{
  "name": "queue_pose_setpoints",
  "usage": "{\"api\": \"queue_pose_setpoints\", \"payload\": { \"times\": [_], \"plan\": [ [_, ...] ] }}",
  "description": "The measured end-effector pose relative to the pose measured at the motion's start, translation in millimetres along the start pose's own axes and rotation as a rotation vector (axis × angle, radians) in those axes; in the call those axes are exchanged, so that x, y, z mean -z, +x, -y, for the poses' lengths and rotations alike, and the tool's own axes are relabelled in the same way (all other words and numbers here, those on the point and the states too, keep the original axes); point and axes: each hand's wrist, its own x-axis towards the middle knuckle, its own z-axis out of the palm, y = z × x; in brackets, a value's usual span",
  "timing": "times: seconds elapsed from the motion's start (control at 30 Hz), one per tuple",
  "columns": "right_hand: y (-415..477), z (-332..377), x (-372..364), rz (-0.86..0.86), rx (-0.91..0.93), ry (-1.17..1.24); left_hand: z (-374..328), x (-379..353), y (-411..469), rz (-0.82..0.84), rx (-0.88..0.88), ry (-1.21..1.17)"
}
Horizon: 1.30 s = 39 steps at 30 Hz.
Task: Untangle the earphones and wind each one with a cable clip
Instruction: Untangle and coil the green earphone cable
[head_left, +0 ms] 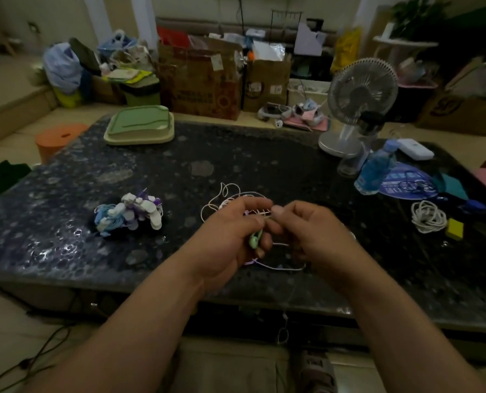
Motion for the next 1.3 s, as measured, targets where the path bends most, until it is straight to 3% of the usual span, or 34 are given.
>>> {"api": "queue_pose_setpoints", "payload": {
  "times": [0.17, 0.33, 0.43, 0.57, 0.83, 1.03, 1.17, 1.3],
  "plan": [
    [3.1, 3.5, 23.2, 0.079, -0.004, -0.087, -5.8, -2.3, 3.4, 0.037, 0.011, 0.173],
    [3.6, 1.7, 24.3, 0.042, 0.122, -0.201, -4.1, 4.3, 2.4, 0.161, 0.109, 0.350],
    [6.7, -1.0, 25.0, 0.037, 0.104, -0.158, -4.7, 6.6, 1.2, 0.251, 0.141, 0.263],
    [9.3, -1.7, 24.2, 0.101, 0.020, 0.098, -8.3, 10.0, 1.5, 0.336, 0.186, 0.150],
    [11.6, 0.2, 34.8, 0.108, 0.046, 0.137, -7.8, 12.4, 4.0, 0.252, 0.222, 0.319],
    [17.2, -5.5, 34.0, -0.008, 0.088, -0.049, -0.7, 5.7, 2.7, 0.190, 0.159, 0.534],
    [18.6, -6.8, 33.8, -0.025, 0.096, -0.051, -1.1, 2.1, 1.0, 0.254, 0.153, 0.522],
    [19.0, -7.1, 33.8, -0.024, 0.095, -0.014, 0.4, 3.0, 0.9, 0.260, 0.159, 0.360]
  ]
}}
